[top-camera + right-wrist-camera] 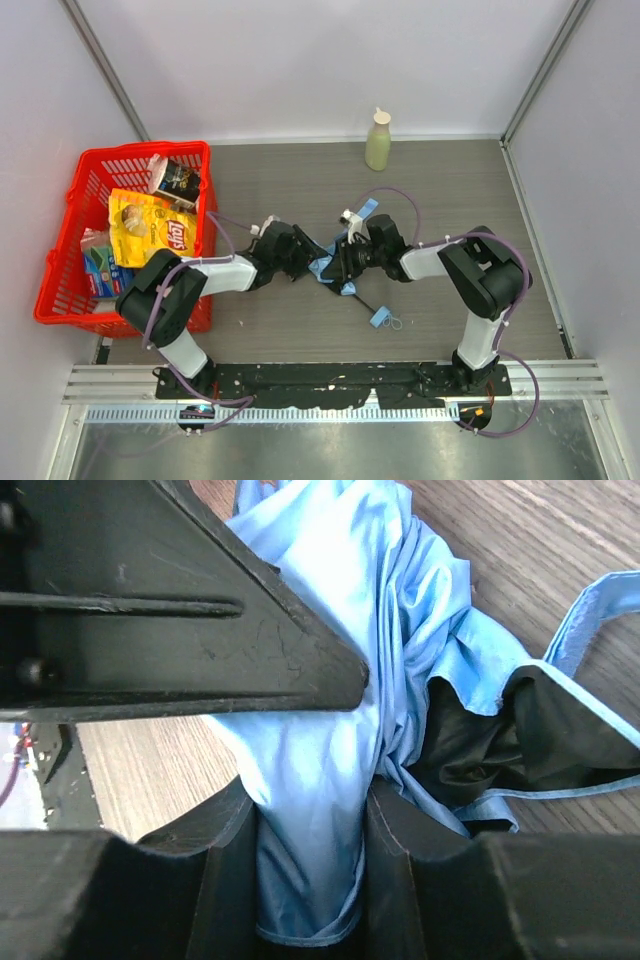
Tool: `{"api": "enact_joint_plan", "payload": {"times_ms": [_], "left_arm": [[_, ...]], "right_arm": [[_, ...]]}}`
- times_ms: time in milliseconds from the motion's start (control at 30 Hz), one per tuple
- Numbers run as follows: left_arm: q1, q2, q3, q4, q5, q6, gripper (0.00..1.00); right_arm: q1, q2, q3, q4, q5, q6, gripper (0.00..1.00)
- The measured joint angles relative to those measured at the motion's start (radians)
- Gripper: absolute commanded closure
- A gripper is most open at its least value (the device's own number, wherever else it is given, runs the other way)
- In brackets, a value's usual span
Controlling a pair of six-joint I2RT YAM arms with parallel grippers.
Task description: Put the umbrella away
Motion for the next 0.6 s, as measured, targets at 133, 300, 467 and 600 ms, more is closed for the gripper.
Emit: {"api": "enact_joint_plan", "payload": {"times_ms": [133,300,467,600], "left_arm": [[-0.004,0.023,0.000,0.010,-0.016,-0.003,0.72],[-0.003,0.037,0.002,0.039,-0.011,-0.034,1.00],[-0.004,0.055,0.013,0.047,0.000,-0.032,1.00],[-0.007,0.088,0.031,0.059,0.032,-0.034,1.00]], "right_arm": [[-0.035,0.034,0.034,-0.027,-0.079,0.017,0.99],[-0.039,0.038,0.061,-0.086,-0.085,0.021,0.91],[-0.038,0.007,0.074,-0.164,-0.034,0.019,0.41],[0.024,-0.093,0.077,-0.289,0.131,0.000,0.21]]}}
